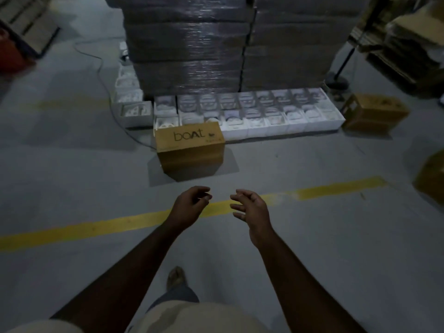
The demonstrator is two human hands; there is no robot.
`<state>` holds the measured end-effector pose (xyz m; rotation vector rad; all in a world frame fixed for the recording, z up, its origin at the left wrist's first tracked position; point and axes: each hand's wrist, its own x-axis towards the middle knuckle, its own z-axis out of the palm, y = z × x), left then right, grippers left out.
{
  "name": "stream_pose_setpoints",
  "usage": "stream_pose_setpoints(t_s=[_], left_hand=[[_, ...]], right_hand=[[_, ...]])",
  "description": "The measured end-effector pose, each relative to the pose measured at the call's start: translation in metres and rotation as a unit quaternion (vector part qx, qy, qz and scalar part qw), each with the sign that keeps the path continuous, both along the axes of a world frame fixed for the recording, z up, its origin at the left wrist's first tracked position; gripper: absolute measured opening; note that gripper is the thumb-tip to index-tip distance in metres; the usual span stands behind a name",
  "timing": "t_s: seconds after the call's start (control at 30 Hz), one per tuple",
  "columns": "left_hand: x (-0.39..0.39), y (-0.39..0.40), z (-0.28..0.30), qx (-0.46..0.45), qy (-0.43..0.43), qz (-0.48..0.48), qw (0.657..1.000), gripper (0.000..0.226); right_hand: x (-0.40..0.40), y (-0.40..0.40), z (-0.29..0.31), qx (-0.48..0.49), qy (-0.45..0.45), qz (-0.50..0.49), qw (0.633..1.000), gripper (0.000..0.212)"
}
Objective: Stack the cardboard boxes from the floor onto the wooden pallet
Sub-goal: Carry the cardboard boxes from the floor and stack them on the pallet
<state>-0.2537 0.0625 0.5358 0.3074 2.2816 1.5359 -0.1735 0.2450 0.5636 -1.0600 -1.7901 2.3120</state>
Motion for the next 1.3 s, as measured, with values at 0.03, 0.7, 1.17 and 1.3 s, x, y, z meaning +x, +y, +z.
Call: stream_pose_setpoints(t_s=[0.03, 0.7, 1.17, 1.3], left_hand=[[-0.022, -0.017, -0.005, -0.003, -0.003, 0.004, 1.000, 0.027], [-0.442, -0.057, -0.060, -0.084, -0.042, -0.013, 0.996, 0.029], [-0.783, 0.012, -0.247, -0.218, -0.161, -0.120, 0.955, 0.026], [-0.861, 0.021, -0.351, -0.288, -0.140, -0.164, 0.933, 0.042]], right_hand=[[-0.023, -0.016, -0.002, -0.002, -0.004, 0.002, 1.000, 0.015], [-0.432, -0.077, -0.088, -0.074, -0.068, -0.027, 0.995, 0.006], [-0.735, -0.041, -0.318, -0.098, -0.250, -0.048, 0.962, 0.036], [-0.791, -0.075, -0.418, -0.102, -0.240, 0.144, 0.954, 0.105]])
